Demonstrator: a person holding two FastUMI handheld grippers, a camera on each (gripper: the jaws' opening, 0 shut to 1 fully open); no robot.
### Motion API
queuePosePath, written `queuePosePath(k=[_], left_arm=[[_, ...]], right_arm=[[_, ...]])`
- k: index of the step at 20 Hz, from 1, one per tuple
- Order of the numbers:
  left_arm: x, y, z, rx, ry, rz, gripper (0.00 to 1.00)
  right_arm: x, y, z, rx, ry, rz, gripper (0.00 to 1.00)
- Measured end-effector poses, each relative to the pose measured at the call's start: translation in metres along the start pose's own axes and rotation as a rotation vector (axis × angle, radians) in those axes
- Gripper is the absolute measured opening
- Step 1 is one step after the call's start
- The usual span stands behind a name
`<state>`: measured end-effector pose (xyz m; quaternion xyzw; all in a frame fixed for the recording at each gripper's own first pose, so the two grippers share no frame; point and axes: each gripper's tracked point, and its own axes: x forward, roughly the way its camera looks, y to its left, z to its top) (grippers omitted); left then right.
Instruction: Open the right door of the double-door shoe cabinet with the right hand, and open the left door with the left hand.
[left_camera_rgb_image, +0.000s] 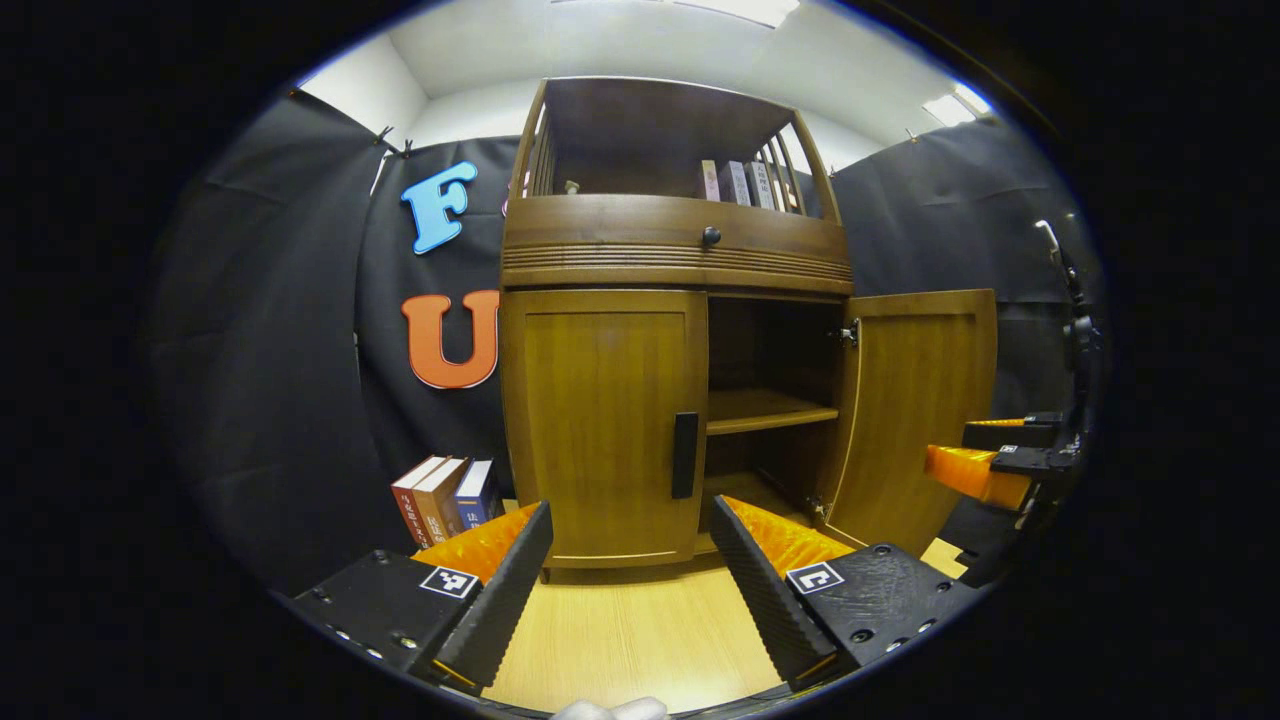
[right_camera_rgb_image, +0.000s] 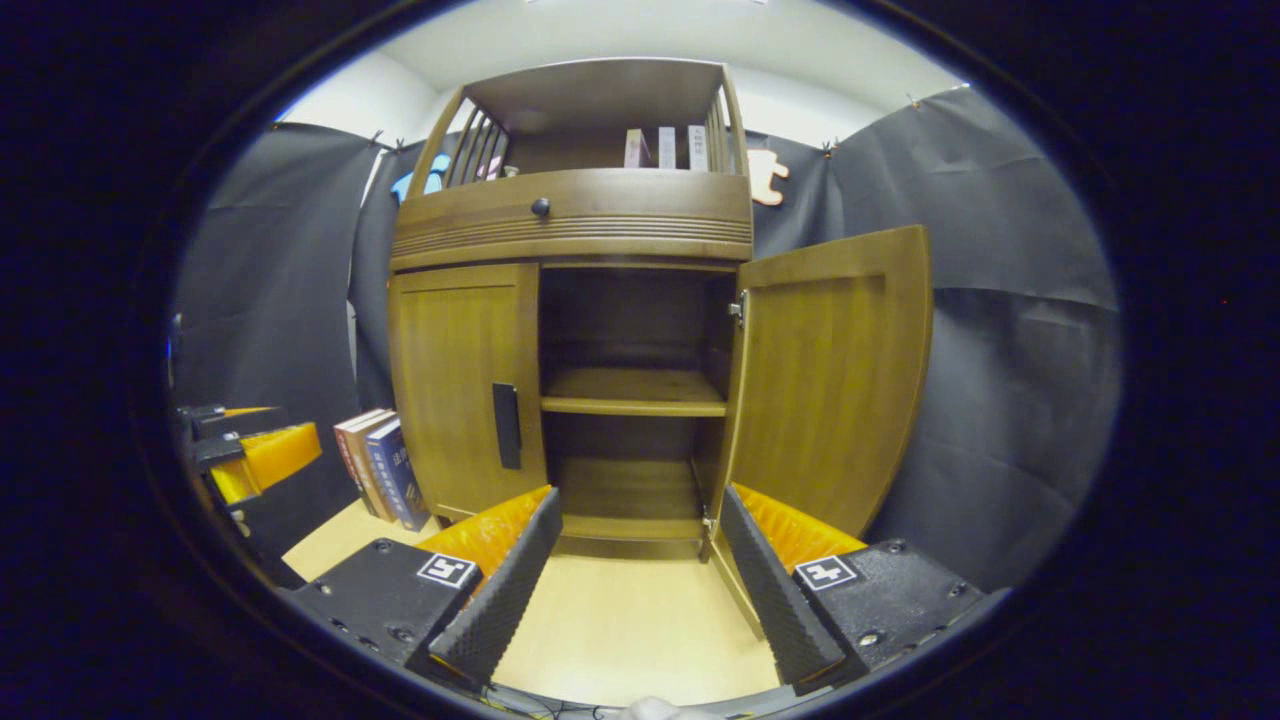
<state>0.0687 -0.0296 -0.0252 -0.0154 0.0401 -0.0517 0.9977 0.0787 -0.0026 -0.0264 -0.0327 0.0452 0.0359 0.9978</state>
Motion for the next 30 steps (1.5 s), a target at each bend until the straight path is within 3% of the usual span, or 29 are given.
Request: queuePosePath(k=[2, 3, 6, 7, 8, 11, 12, 13, 21, 24, 27, 28, 29, 30], left_arm=[[0.024, -0.006, -0.002, -0.01, -0.002, -0.007, 1.0], [0.037, -0.01, -0.003, -0.012, -0.006, -0.014, 0.96], [0.084, -0.02, 0.001, 0.003, -0.038, -0.018, 0.95], [0.1, -0.022, -0.001, 0.004, -0.036, -0.014, 1.0], [0.115, -0.024, -0.001, 0.001, -0.04, -0.013, 0.95], [0.16, -0.028, -0.003, -0.015, -0.043, 0.005, 0.95], [0.173, -0.028, -0.004, -0.015, -0.043, 0.013, 1.0], [0.186, -0.028, -0.005, -0.019, -0.046, 0.018, 0.96], [0.254, -0.045, -0.021, -0.003, -0.048, 0.02, 0.95], [0.268, -0.049, -0.032, 0.004, -0.024, 0.008, 0.81], [0.271, -0.052, -0.035, -0.002, -0.014, 0.009, 0.51], [0.273, -0.052, -0.035, 0.019, -0.021, 0.012, 0.49], [0.27, -0.055, -0.037, 0.028, -0.021, 0.002, 0.59], [0.268, -0.054, -0.035, 0.045, -0.031, 0.008, 0.51]], right_arm=[[0.002, -0.003, 0.005, -0.001, 0.006, -0.003, 1.0], [0.004, -0.004, 0.007, -0.001, 0.009, -0.003, 1.0], [0.006, -0.011, 0.011, -0.021, 0.018, -0.015, 1.0], [0.005, -0.015, 0.011, -0.024, 0.024, -0.02, 1.0], [0.003, -0.017, 0.013, -0.021, 0.028, -0.019, 1.0], [0.004, -0.021, 0.011, -0.005, 0.043, -0.017, 0.97], [0.005, -0.024, 0.007, -0.007, 0.059, -0.022, 1.0], [0.006, -0.026, 0.003, -0.01, 0.073, -0.026, 1.0], [0.011, -0.046, -0.007, -0.035, 0.119, -0.041, 1.0], [0.014, -0.044, -0.01, -0.045, 0.127, -0.031, 1.0], [0.016, -0.043, -0.013, -0.052, 0.136, -0.019, 1.0], [0.017, -0.042, -0.013, -0.053, 0.137, -0.016, 1.0], [0.018, -0.042, -0.013, -0.054, 0.137, -0.015, 1.0], [0.018, -0.042, -0.014, -0.053, 0.138, -0.013, 1.0]])
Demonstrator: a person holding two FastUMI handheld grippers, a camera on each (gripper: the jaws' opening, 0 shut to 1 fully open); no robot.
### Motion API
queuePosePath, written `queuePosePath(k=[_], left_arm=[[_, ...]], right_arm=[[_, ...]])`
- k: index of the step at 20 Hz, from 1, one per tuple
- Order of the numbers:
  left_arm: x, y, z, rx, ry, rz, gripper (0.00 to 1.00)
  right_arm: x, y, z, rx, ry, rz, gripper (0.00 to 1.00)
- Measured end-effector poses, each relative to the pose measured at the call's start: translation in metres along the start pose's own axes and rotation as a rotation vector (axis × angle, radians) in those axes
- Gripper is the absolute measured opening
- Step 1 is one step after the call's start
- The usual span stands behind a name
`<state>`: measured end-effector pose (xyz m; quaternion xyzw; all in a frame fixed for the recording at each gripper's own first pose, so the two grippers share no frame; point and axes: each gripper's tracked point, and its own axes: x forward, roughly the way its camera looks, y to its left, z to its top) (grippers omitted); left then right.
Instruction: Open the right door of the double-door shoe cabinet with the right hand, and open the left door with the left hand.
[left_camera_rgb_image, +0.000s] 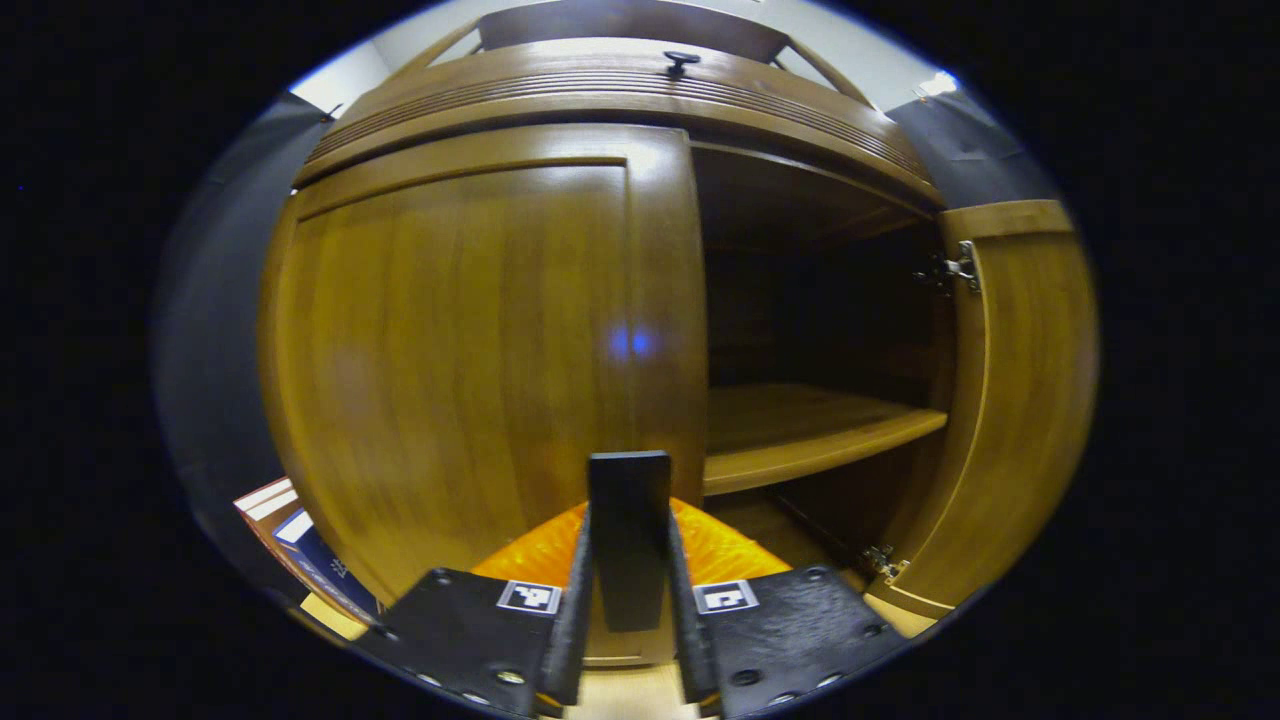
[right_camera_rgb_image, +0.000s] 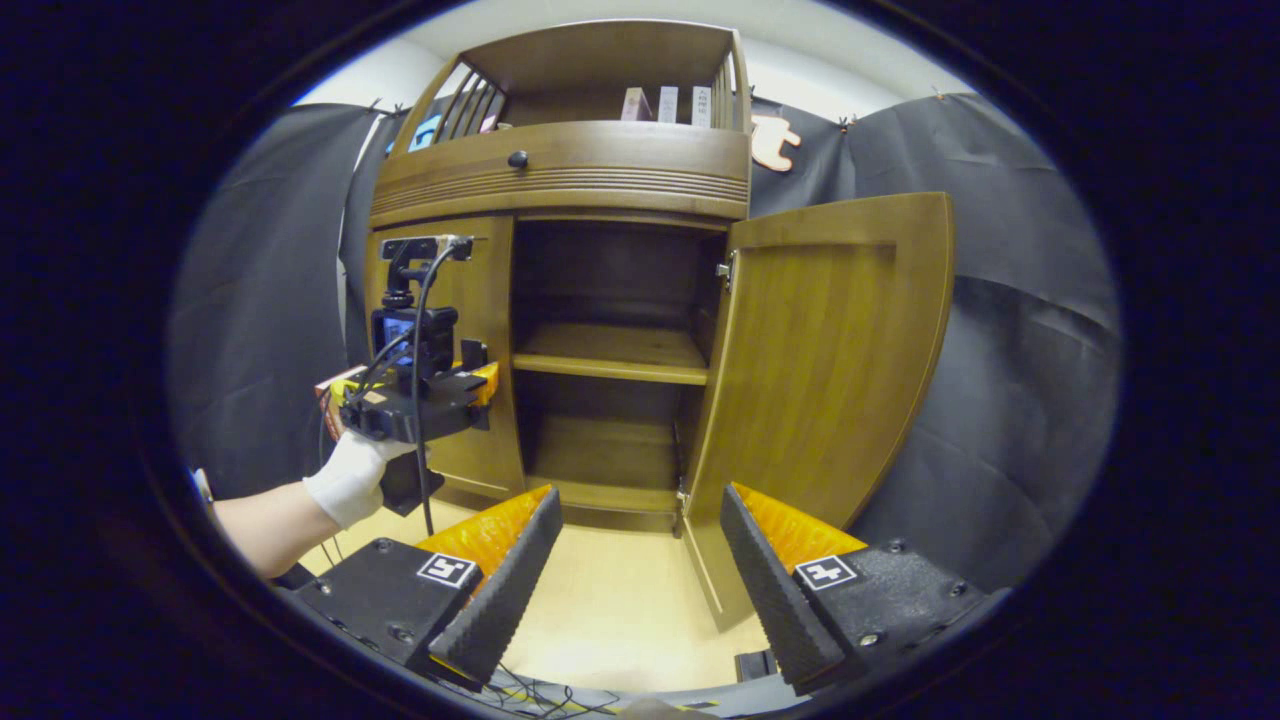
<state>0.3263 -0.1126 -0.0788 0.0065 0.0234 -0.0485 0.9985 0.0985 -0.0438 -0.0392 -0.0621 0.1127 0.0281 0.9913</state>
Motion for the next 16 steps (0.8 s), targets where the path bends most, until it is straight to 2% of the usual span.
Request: queuePosePath(k=[2, 3, 6, 13, 14, 16], left_arm=[[0.005, -0.001, -0.002, 0.009, 0.001, -0.003, 0.33], [0.004, -0.001, -0.003, -0.005, 0.01, -0.002, 0.43], [-0.002, 0.0, -0.003, -0.017, 0.021, -0.003, 0.22], [-0.029, -0.001, -0.006, -0.02, 0.041, -0.061, 0.22], [-0.035, 0.0, -0.007, -0.022, 0.042, -0.067, 0.22], [-0.047, 0.003, -0.008, -0.016, 0.041, -0.075, 0.22]], right_arm=[[-0.001, 0.001, 0.001, 0.002, -0.003, 0.002, 0.97], [-0.002, 0.001, 0.002, 0.004, -0.006, 0.002, 0.97], [-0.005, 0.002, 0.002, 0.004, -0.01, 0.003, 1.0], [-0.014, 0.002, 0.005, 0.031, -0.034, -0.003, 1.0], [-0.015, 0.002, 0.005, 0.032, -0.036, -0.005, 0.97], [-0.018, 0.0, 0.003, 0.029, -0.034, -0.011, 1.0]])
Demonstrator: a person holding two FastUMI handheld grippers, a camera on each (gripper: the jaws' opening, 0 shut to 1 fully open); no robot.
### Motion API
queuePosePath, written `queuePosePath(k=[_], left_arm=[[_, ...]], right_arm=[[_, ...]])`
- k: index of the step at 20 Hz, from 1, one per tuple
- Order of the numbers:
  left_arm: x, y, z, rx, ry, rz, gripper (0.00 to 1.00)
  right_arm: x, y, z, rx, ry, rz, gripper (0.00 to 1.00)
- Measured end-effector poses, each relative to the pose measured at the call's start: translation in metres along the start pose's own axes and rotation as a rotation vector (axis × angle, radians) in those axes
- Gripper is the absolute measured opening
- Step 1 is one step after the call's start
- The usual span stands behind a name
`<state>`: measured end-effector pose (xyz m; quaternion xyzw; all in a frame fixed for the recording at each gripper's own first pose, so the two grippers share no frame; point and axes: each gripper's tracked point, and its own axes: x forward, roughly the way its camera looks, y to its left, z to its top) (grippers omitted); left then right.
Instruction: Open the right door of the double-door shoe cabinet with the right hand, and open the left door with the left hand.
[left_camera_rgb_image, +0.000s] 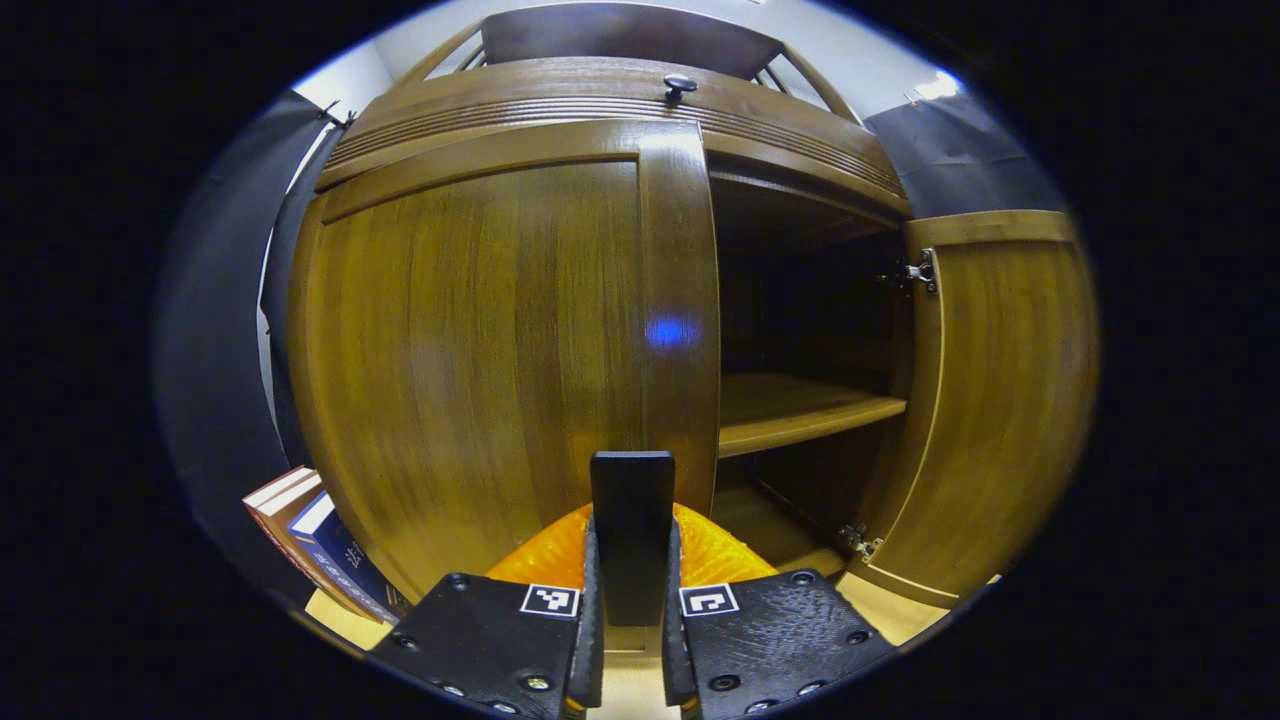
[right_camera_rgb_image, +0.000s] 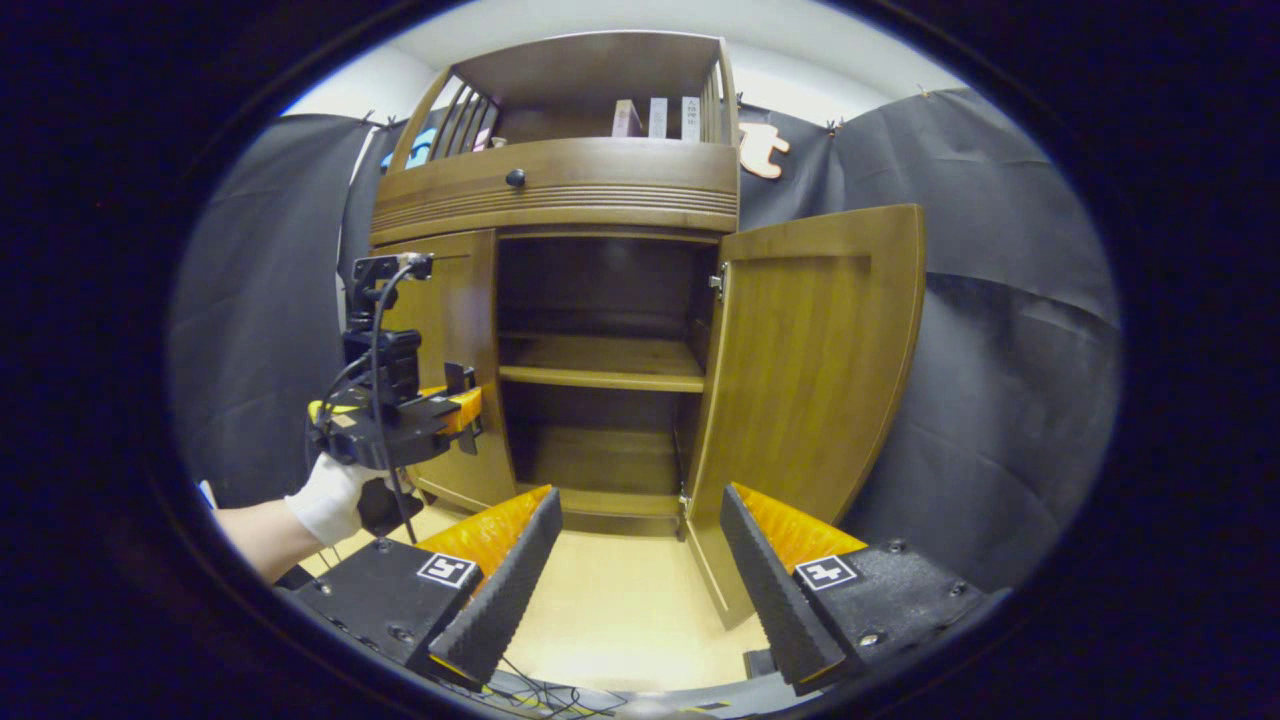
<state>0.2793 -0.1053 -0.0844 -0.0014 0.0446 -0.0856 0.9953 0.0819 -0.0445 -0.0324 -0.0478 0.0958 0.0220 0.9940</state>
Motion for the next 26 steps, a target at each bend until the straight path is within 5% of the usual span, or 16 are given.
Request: queuePosePath(k=[13, 26], left_arm=[[-0.079, 0.022, -0.009, -0.01, 0.008, -0.053, 0.22], [-0.144, 0.066, -0.016, -0.014, 0.018, -0.01, 0.22]], right_arm=[[-0.033, 0.02, -0.001, -0.007, -0.021, 0.023, 1.0], [-0.037, 0.067, -0.008, -0.02, -0.006, 0.112, 1.0]])
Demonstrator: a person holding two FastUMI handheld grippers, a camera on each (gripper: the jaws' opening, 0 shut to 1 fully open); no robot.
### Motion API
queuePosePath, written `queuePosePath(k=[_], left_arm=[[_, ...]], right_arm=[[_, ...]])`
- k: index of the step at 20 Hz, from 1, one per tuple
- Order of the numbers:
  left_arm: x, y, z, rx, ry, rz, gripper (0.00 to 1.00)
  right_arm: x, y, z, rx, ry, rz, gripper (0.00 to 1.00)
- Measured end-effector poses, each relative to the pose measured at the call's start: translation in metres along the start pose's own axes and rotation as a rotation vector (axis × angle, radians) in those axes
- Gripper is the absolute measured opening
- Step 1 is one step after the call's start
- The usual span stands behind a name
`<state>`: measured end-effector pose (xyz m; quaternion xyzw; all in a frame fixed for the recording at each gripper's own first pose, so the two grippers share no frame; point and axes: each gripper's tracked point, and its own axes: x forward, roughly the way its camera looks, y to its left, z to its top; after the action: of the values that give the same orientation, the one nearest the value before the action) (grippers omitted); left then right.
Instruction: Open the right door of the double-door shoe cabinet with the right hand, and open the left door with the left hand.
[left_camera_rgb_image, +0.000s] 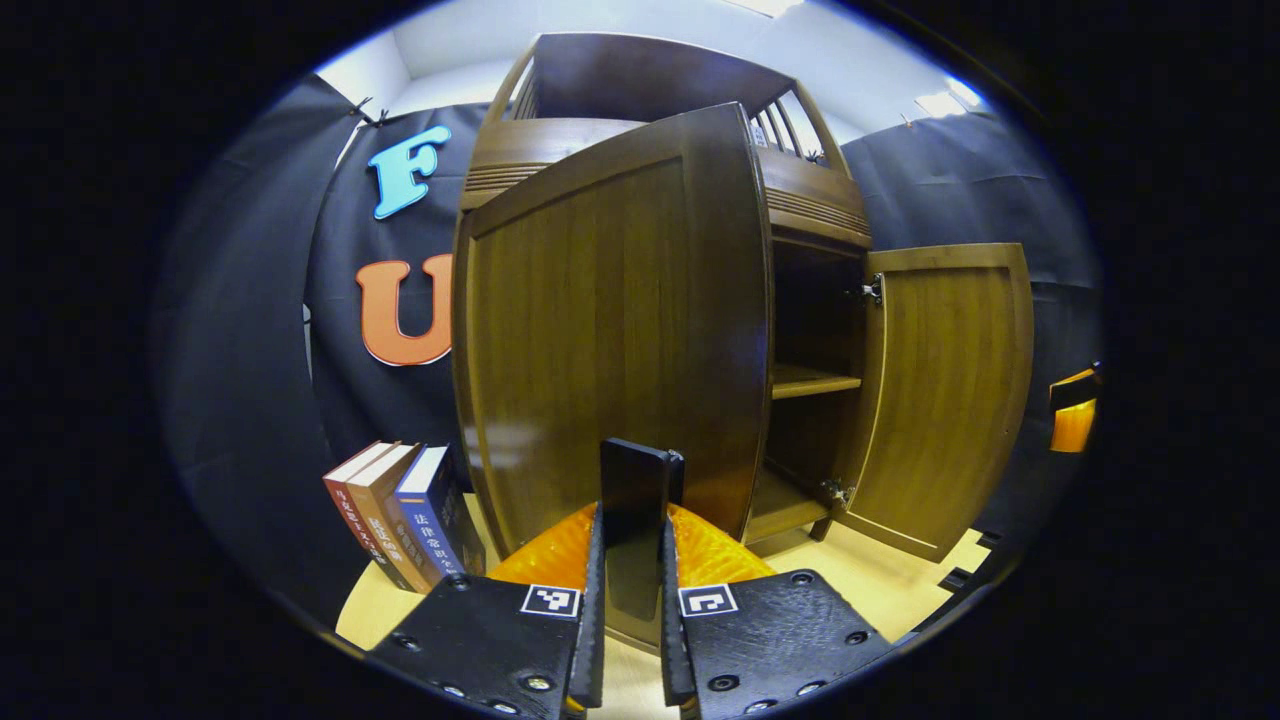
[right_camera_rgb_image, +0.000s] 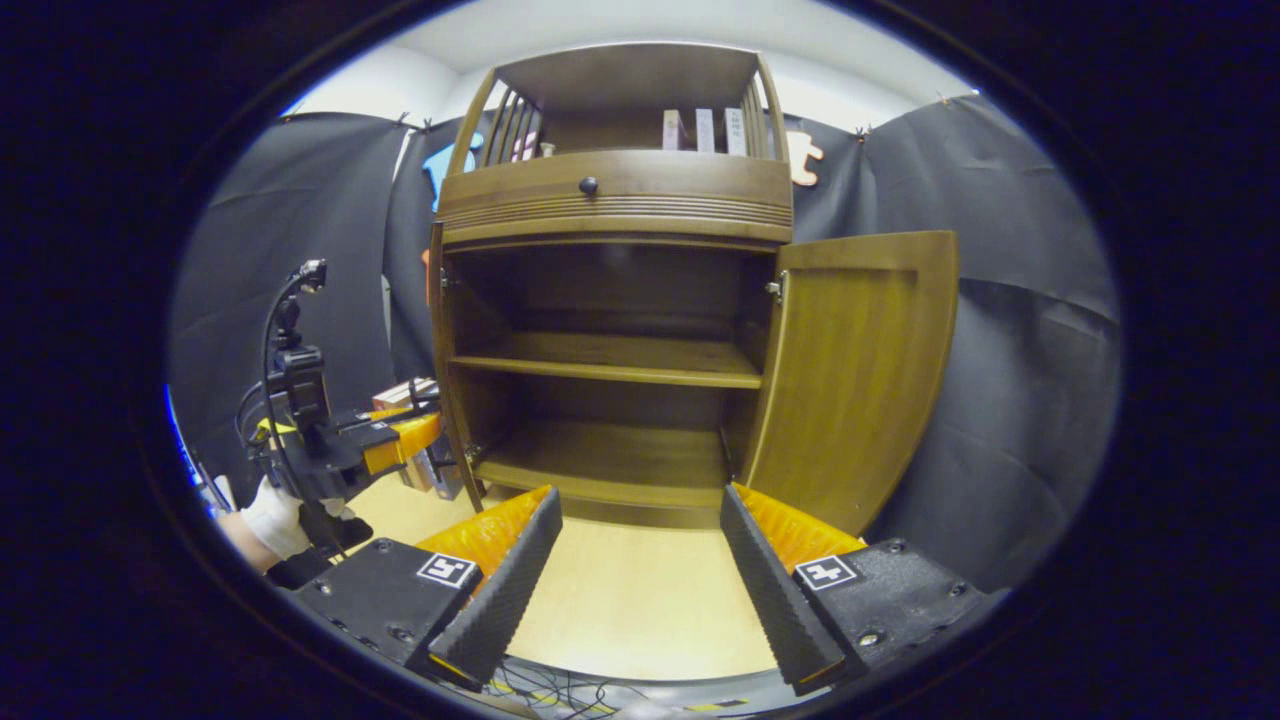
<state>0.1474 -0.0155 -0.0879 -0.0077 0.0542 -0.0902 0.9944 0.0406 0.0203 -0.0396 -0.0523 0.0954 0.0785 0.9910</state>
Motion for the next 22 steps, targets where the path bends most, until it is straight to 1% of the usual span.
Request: queuePosePath(k=[4, 5, 7, 9, 14, 16, 17, 18, 22], left_arm=[[-0.011, 0.013, -0.001, 0.006, 0.006, 0.017, 0.22], [-0.016, 0.016, -0.001, 0.008, 0.006, 0.027, 0.3], [-0.023, 0.025, -0.001, 0.018, 0.004, 0.052, 0.3], [-0.024, 0.031, -0.002, 0.005, 0.007, 0.067, 0.11], [-0.039, 0.051, -0.005, 0.005, 0.015, 0.107, 0.11], [-0.044, 0.07, -0.007, 0.002, 0.012, 0.159, 0.11], [-0.045, 0.077, -0.007, 0.003, 0.011, 0.177, 0.03], [-0.05, 0.084, -0.007, 0.006, 0.011, 0.187, 0.01], [-0.059, 0.12, -0.008, -0.004, 0.008, 0.232, 0.0]], right_arm=[[0.004, 0.01, -0.002, -0.002, 0.01, 0.026, 1.0], [0.006, 0.011, -0.001, -0.001, 0.011, 0.031, 1.0], [0.007, 0.015, -0.001, -0.001, 0.014, 0.04, 1.0], [0.007, 0.019, -0.002, 0.0, 0.016, 0.051, 1.0], [0.006, 0.027, -0.006, 0.005, 0.021, 0.068, 1.0], [0.005, 0.029, -0.007, 0.008, 0.024, 0.072, 1.0], [0.005, 0.031, -0.007, 0.009, 0.026, 0.075, 1.0], [0.006, 0.031, -0.008, 0.011, 0.027, 0.078, 1.0], [0.005, 0.037, -0.011, 0.011, 0.032, 0.088, 1.0]])
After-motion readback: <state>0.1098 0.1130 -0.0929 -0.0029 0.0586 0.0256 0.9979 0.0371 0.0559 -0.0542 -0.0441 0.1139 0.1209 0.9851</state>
